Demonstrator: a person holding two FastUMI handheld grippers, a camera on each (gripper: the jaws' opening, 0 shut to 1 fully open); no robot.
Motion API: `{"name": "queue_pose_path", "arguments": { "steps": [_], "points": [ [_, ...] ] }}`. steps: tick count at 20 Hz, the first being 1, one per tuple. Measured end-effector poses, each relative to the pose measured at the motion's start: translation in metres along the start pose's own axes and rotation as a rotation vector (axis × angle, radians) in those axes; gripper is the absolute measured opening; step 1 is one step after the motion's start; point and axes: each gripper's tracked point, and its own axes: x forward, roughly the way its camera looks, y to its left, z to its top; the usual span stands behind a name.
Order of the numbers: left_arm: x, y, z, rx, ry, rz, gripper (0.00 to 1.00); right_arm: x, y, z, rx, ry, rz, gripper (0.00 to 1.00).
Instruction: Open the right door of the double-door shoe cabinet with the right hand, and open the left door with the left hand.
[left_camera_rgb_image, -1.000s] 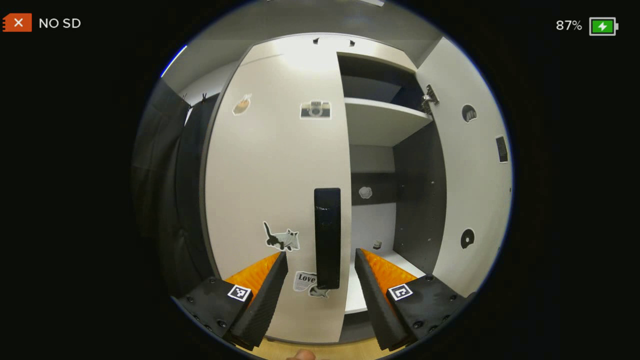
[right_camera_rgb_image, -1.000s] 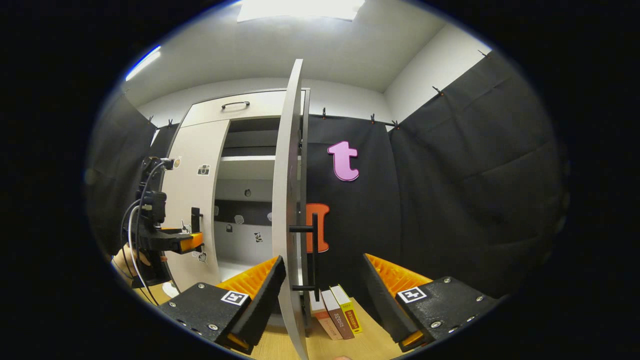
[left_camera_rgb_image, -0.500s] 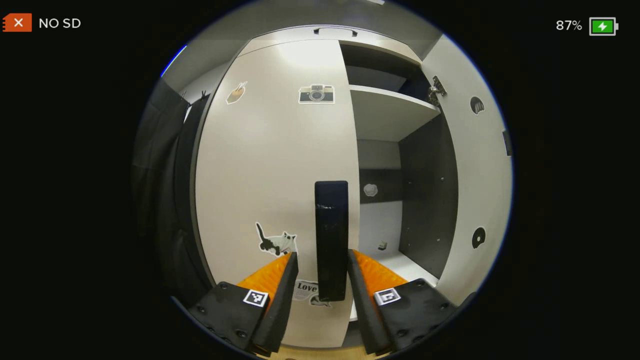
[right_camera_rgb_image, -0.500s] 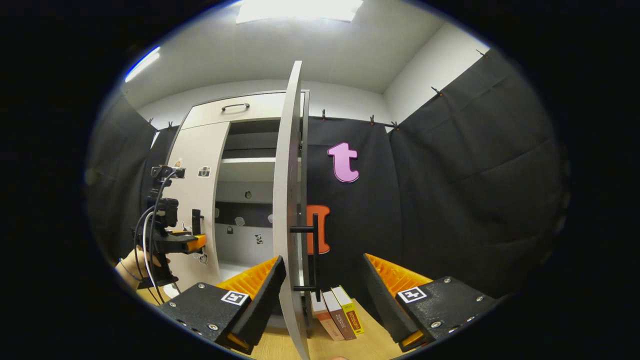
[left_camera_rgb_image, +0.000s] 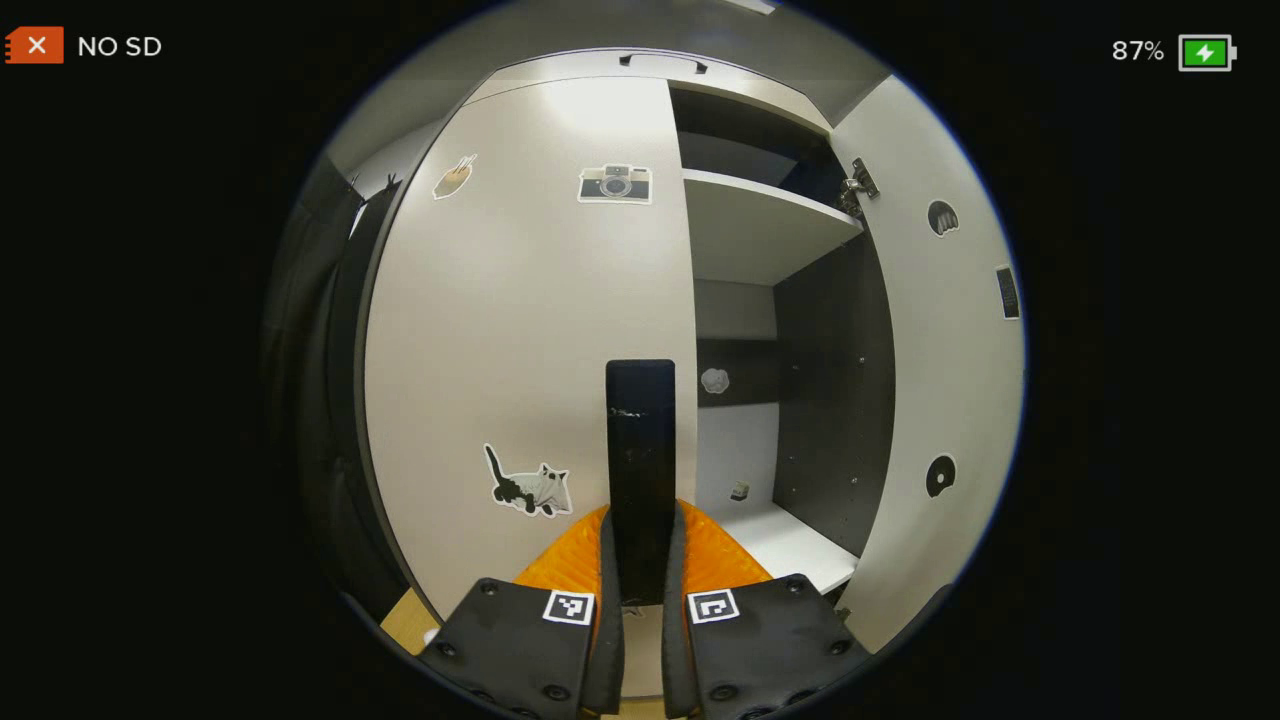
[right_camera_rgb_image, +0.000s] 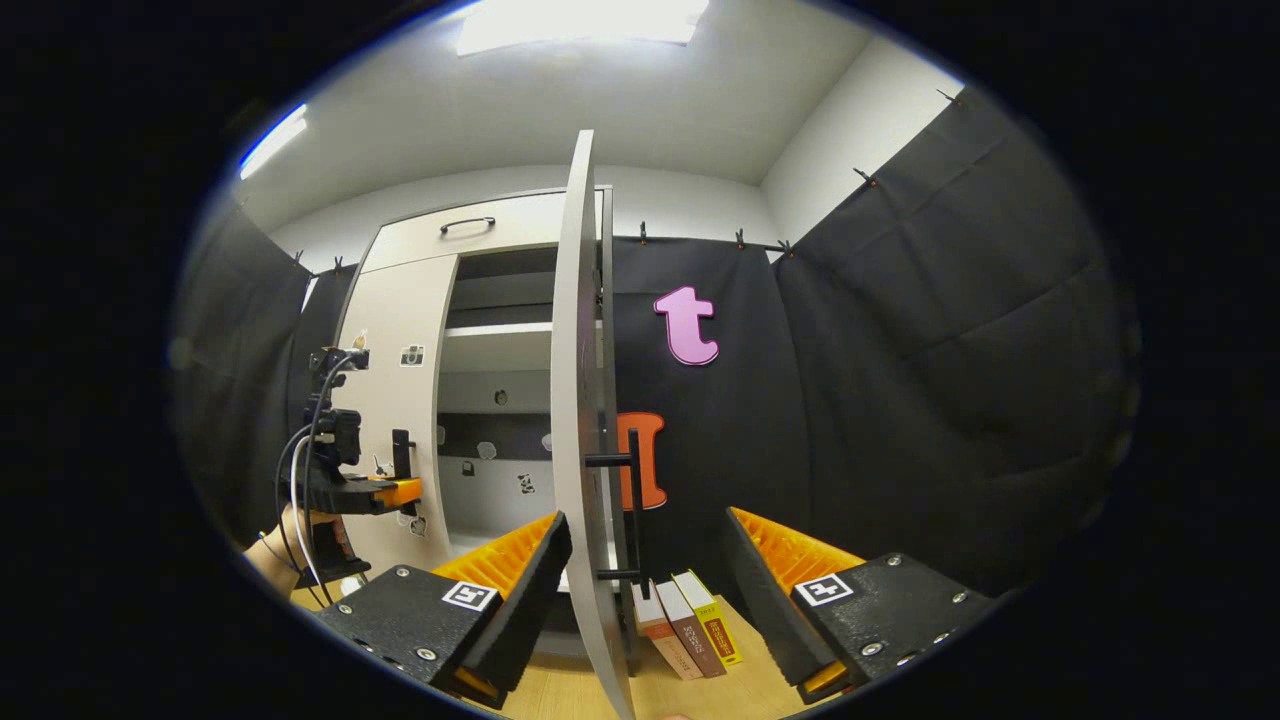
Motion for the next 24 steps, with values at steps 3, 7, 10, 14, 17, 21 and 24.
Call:
{"name": "queue_pose_path", "arguments": {
  "steps": [3,7,10,14,17,21,24],
  "points": [
    [-0.006,0.000,0.000,-0.010,-0.014,-0.028,0.08,-0.003,0.002,0.002,-0.009,-0.006,0.003,0.93],
    [-0.021,0.004,-0.003,-0.027,-0.015,-0.069,0.07,0.001,0.007,0.006,-0.015,-0.012,0.009,0.93],
    [-0.028,0.008,-0.005,-0.032,-0.012,-0.086,0.06,-0.001,0.020,0.008,-0.011,-0.015,0.022,0.93],
    [-0.039,0.012,-0.004,-0.023,-0.013,-0.102,0.06,-0.006,0.039,0.009,-0.007,-0.014,0.052,0.93],
    [-0.048,0.018,-0.004,-0.023,-0.014,-0.115,0.06,-0.014,0.056,0.010,-0.008,-0.016,0.075,0.93],
    [-0.058,0.024,-0.005,-0.019,-0.027,-0.108,0.06,-0.021,0.073,0.008,-0.006,-0.022,0.100,0.92],
    [-0.063,0.029,-0.004,-0.017,-0.028,-0.110,0.06,-0.022,0.082,0.005,-0.015,-0.015,0.114,0.97]
  ]
}}
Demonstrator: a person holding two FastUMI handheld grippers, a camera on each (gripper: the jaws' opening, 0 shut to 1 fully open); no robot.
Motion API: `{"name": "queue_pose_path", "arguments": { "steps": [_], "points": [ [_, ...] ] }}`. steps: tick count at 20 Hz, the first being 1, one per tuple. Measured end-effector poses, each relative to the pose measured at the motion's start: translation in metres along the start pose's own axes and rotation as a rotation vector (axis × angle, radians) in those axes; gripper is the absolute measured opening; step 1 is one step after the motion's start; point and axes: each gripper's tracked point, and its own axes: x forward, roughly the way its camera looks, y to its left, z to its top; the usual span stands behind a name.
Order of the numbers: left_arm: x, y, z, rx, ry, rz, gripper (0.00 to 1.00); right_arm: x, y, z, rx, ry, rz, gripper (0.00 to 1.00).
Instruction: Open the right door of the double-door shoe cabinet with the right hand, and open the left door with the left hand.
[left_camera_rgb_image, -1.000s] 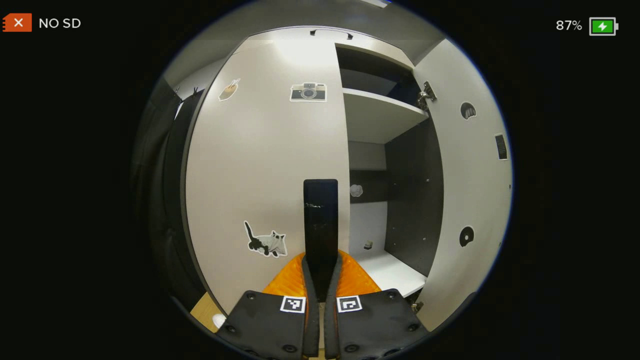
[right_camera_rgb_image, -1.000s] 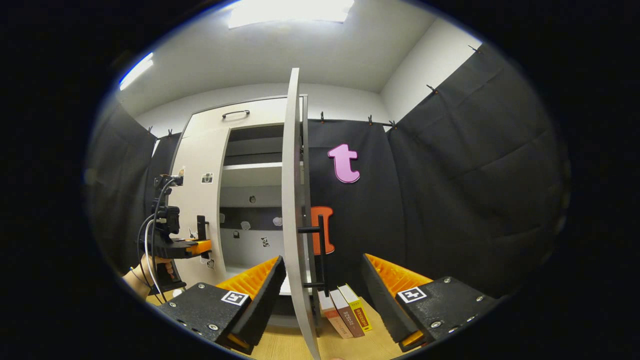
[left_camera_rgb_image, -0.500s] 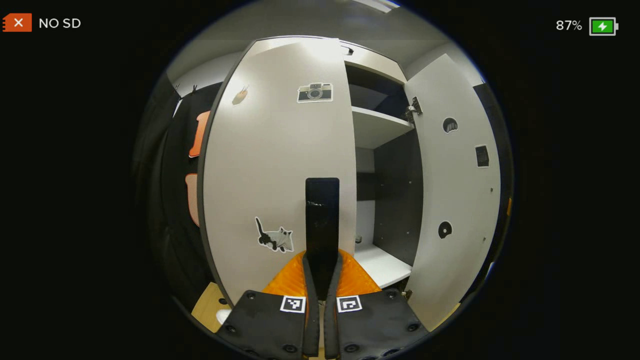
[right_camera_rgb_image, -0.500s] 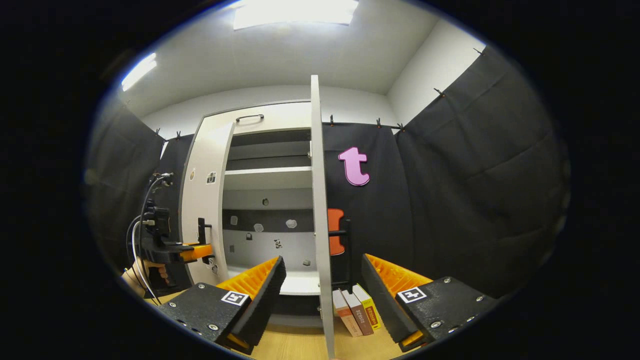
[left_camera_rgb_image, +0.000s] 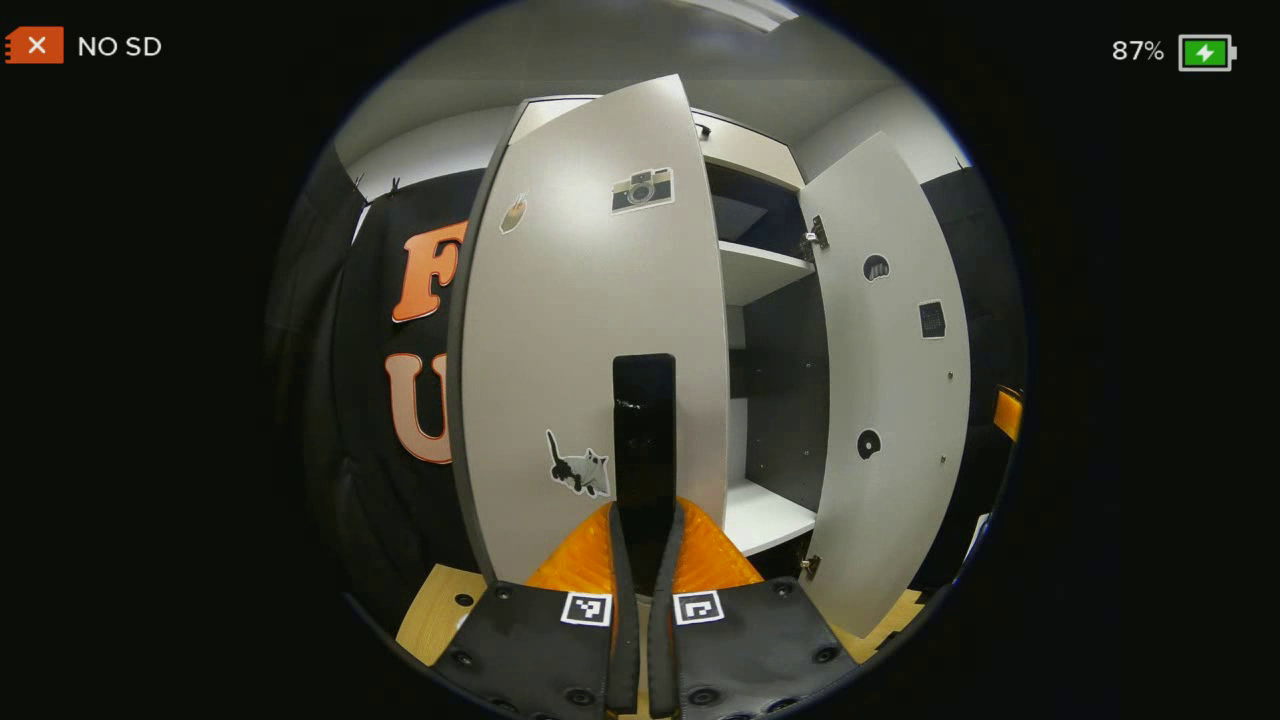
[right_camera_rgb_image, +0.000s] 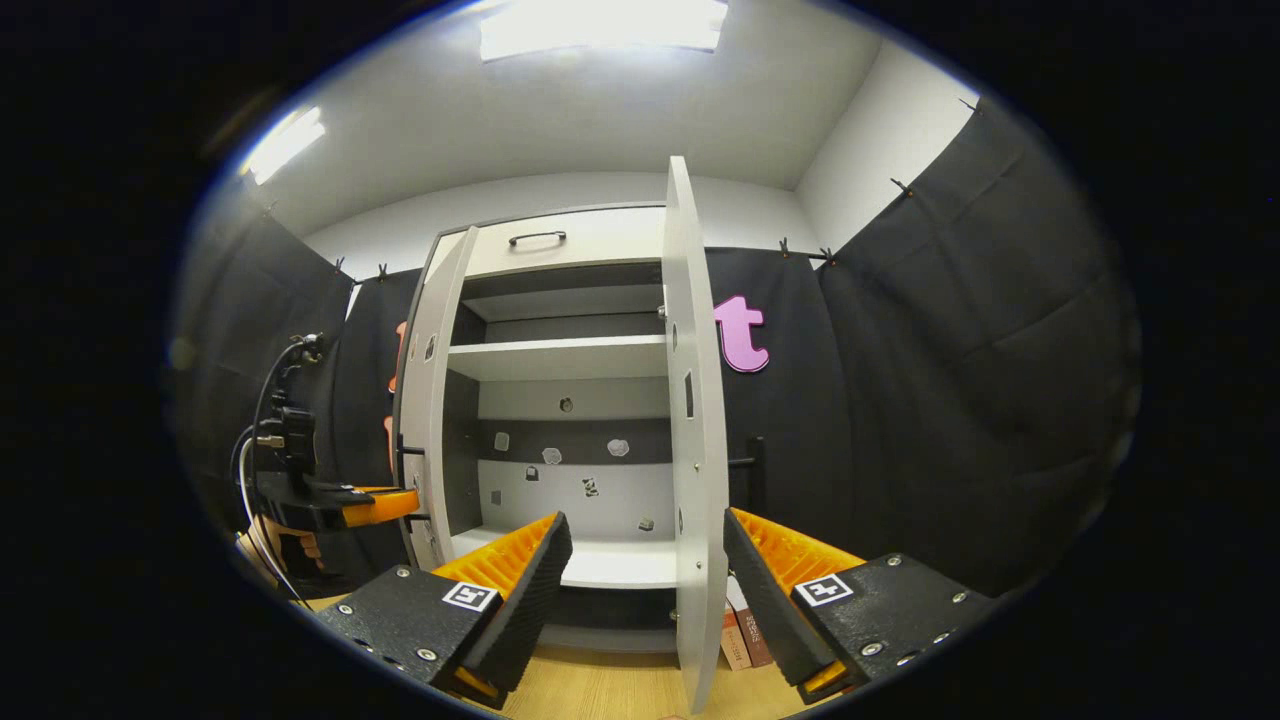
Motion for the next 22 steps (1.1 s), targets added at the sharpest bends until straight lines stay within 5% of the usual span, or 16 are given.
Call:
{"name": "queue_pose_path", "arguments": {
  "steps": [22],
  "points": [
    [-0.065,0.083,0.010,0.006,-0.024,0.110,0.03,0.008,0.042,-0.013,0.002,0.016,0.076,0.93]
  ]
}}
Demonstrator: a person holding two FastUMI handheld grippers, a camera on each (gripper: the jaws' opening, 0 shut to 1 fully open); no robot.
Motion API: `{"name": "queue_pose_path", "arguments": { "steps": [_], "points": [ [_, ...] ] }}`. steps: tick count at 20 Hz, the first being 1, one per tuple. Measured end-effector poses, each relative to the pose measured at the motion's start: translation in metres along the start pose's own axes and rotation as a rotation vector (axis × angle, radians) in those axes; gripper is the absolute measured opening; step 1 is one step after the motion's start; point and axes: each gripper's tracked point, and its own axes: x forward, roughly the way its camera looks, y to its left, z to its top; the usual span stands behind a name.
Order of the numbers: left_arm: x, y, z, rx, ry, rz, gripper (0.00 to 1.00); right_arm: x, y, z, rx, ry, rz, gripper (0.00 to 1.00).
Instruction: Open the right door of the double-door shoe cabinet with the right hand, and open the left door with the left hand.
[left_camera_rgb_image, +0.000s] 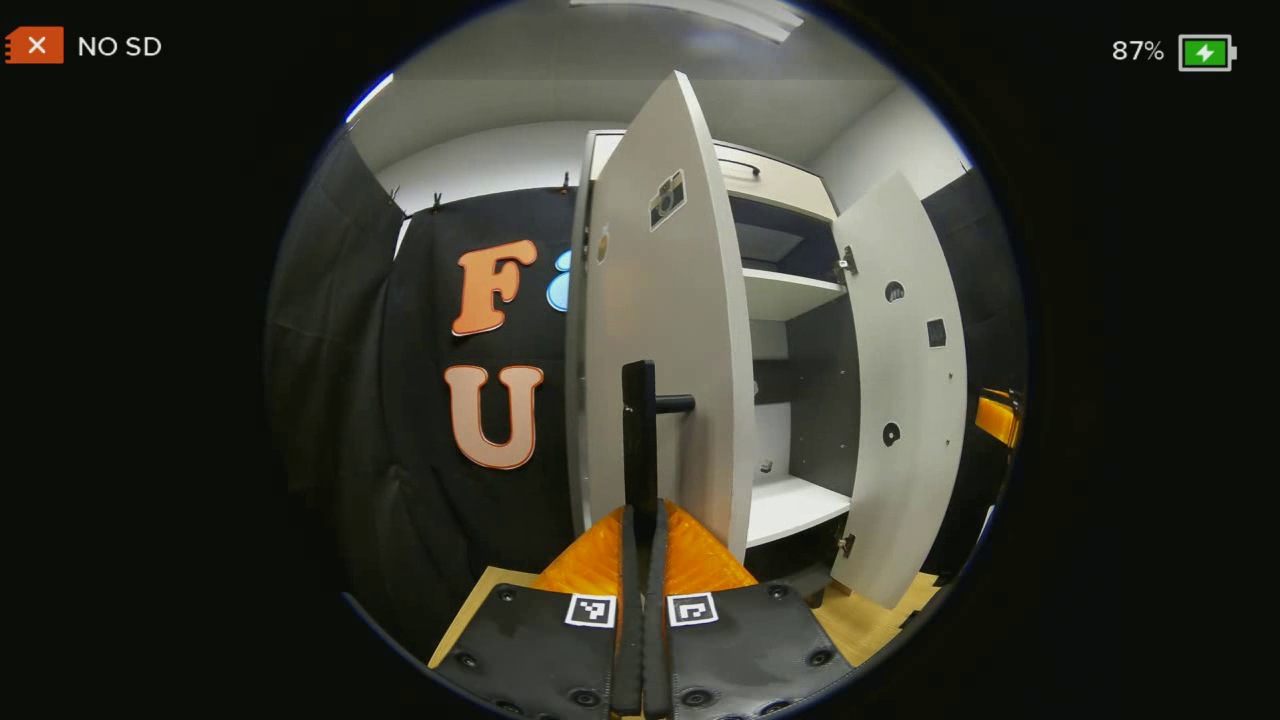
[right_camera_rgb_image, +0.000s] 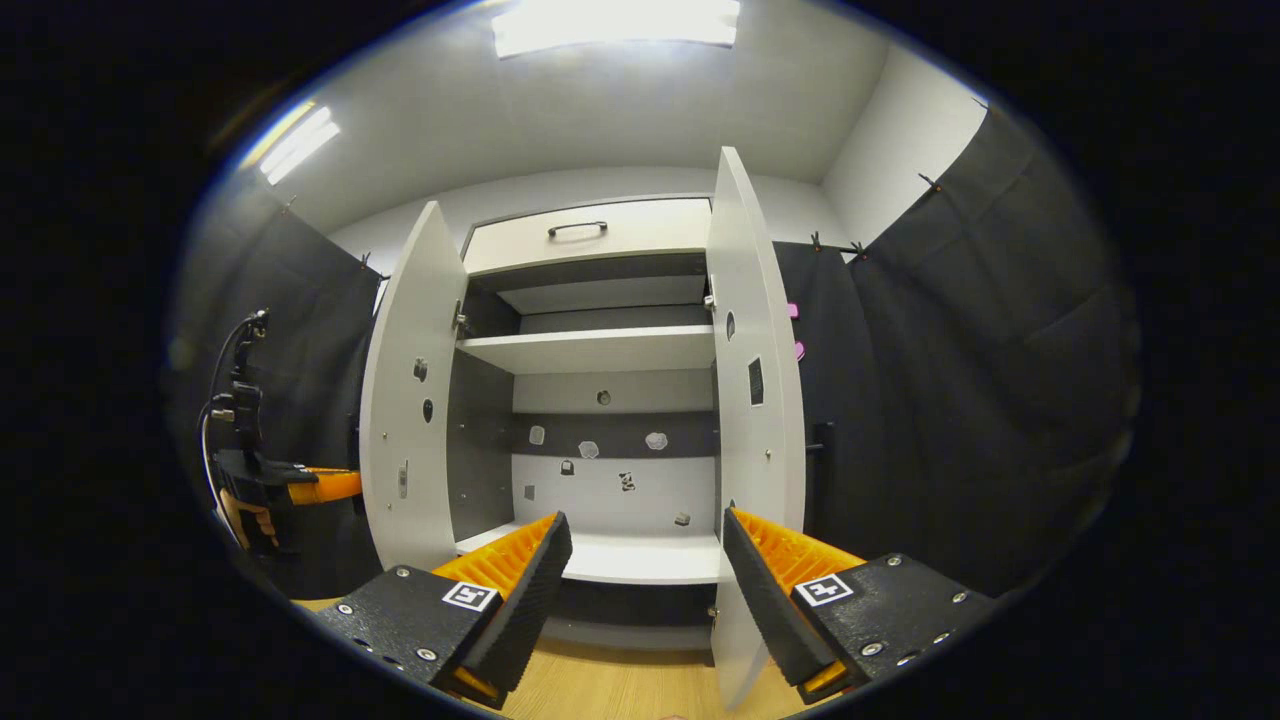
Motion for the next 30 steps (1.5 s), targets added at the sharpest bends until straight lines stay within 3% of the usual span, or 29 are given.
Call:
{"name": "queue_pose_path", "arguments": {
  "steps": [8,15,18,22,26,27,30],
  "points": [
    [-0.007,0.026,0.001,-0.001,-0.006,0.036,0.02,0.008,0.007,-0.008,0.008,0.018,0.010,0.93],
    [-0.028,0.081,0.010,-0.013,-0.023,0.156,0.02,0.013,0.008,-0.010,0.014,0.026,0.012,0.93],
    [-0.045,0.068,0.020,-0.084,-0.038,0.083,0.02,0.013,0.006,-0.006,0.020,0.023,0.007,0.93],
    [-0.060,0.065,0.036,-0.017,-0.048,0.113,0.03,0.010,0.002,-0.001,0.010,0.022,-0.005,0.93],
    [-0.081,0.043,0.049,-0.026,-0.050,0.116,0.03,0.011,-0.008,0.004,0.013,0.028,-0.026,0.93],
    [-0.084,0.041,0.052,-0.029,-0.052,0.124,0.05,0.012,-0.012,0.005,0.014,0.030,-0.034,0.93],
    [-0.093,0.041,0.064,0.005,-0.053,0.172,0.32,0.011,-0.022,0.014,0.014,0.030,-0.054,0.93]
  ]
}}
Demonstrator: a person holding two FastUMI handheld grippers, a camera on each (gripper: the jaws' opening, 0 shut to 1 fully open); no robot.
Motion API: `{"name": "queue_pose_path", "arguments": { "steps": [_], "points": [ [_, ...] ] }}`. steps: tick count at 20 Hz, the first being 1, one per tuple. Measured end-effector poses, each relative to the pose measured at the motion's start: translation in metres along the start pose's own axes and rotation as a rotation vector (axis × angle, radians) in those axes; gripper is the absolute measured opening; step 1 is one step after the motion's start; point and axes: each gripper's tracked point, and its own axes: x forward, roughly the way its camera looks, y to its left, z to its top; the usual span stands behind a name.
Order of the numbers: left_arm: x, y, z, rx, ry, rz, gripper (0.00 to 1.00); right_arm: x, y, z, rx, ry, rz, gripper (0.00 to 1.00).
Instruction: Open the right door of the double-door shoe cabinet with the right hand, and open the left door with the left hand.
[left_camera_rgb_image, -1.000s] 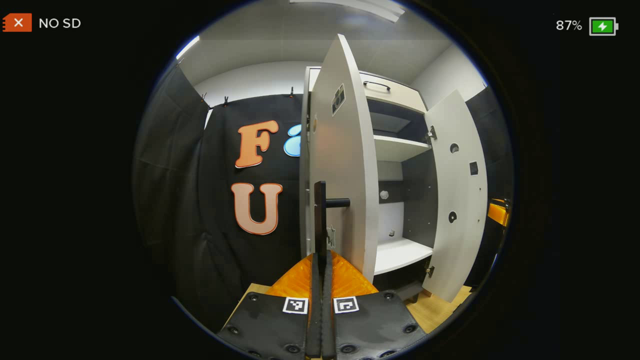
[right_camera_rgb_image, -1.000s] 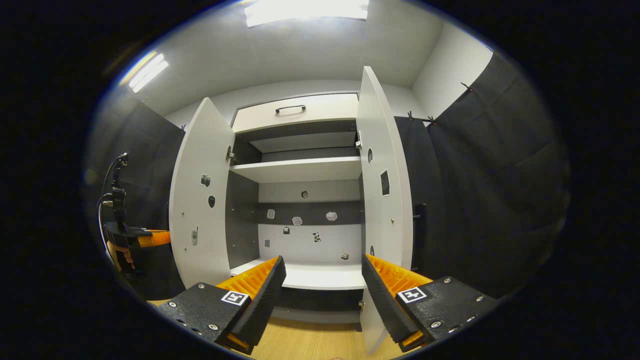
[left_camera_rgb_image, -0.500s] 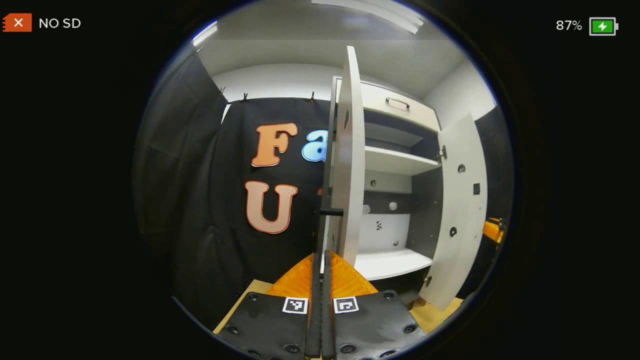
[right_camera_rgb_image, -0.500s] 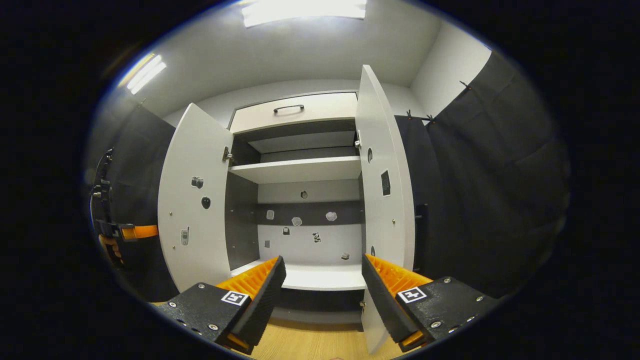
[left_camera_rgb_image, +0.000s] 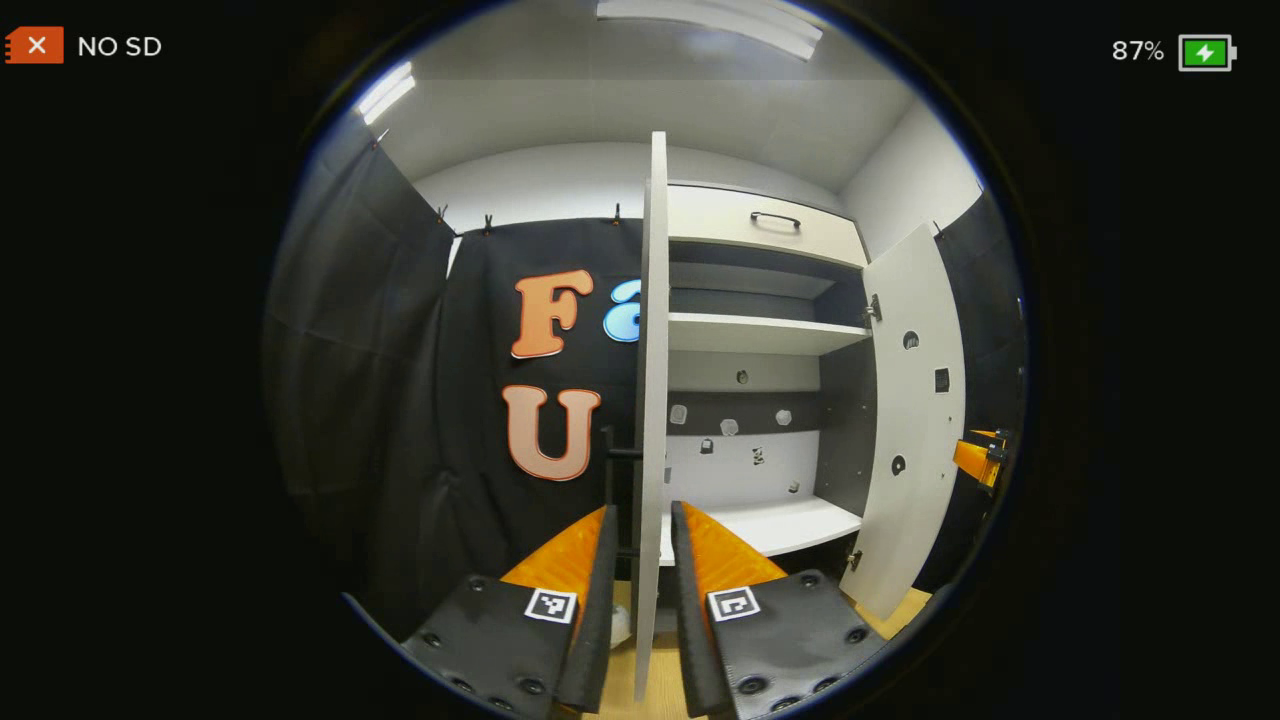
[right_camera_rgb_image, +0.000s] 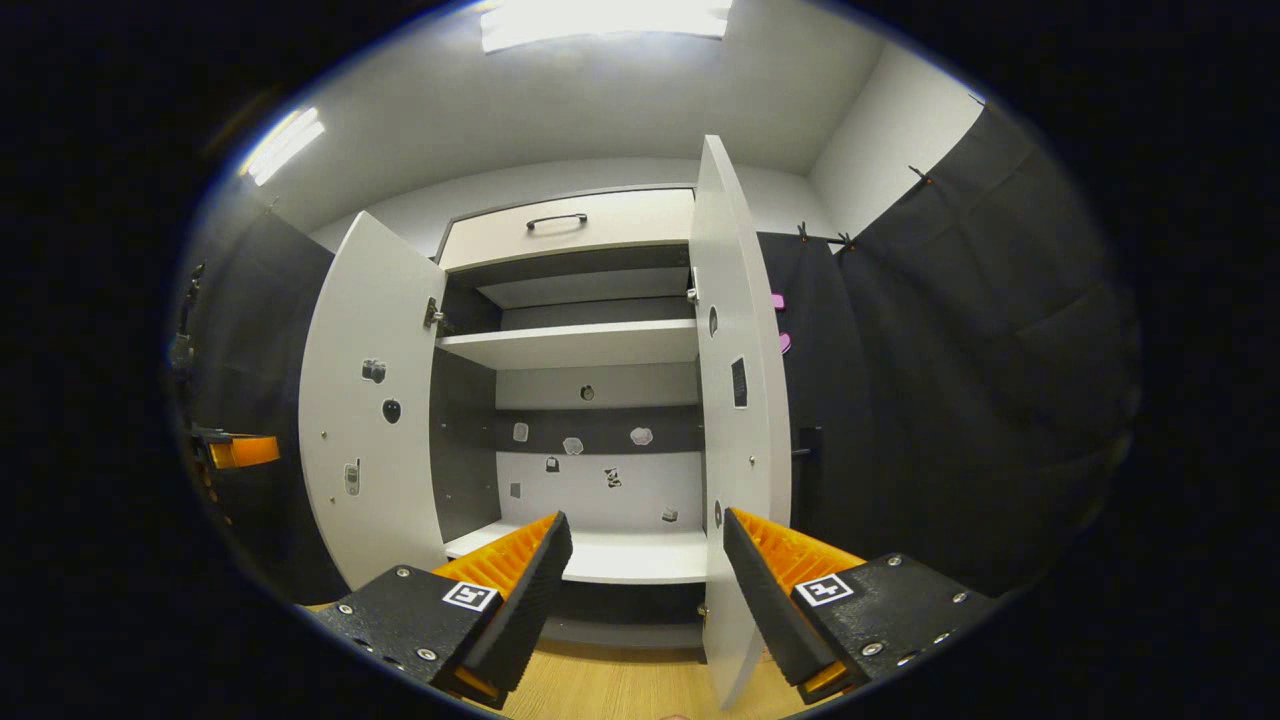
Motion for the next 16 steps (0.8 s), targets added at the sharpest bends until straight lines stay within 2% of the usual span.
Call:
{"name": "queue_pose_path", "arguments": {
  "steps": [2,4,5,8,11,13,16],
  "points": [
    [-0.007,0.001,0.011,0.009,-0.011,0.018,0.40,0.000,-0.007,0.009,-0.004,-0.007,-0.014,0.93],
    [-0.009,-0.005,0.022,-0.003,-0.034,-0.002,0.46,-0.002,-0.013,0.016,-0.007,-0.012,-0.025,0.92],
    [-0.012,-0.005,0.025,-0.003,-0.037,-0.002,0.53,-0.004,-0.016,0.019,-0.006,-0.011,-0.027,0.92],
    [-0.020,0.000,0.040,0.009,-0.059,0.023,0.56,-0.008,-0.023,0.024,-0.008,0.002,-0.025,0.92],
    [-0.026,0.000,0.044,0.014,-0.054,0.042,0.77,-0.011,-0.032,0.032,-0.018,0.004,-0.036,0.92],
    [-0.025,-0.004,0.042,-0.011,-0.042,0.029,0.81,-0.013,-0.036,0.037,-0.034,-0.007,-0.039,0.92],
    [-0.022,0.000,0.043,-0.023,-0.046,0.046,0.82,-0.017,-0.038,0.037,-0.037,-0.001,-0.021,0.92]
  ]
}}
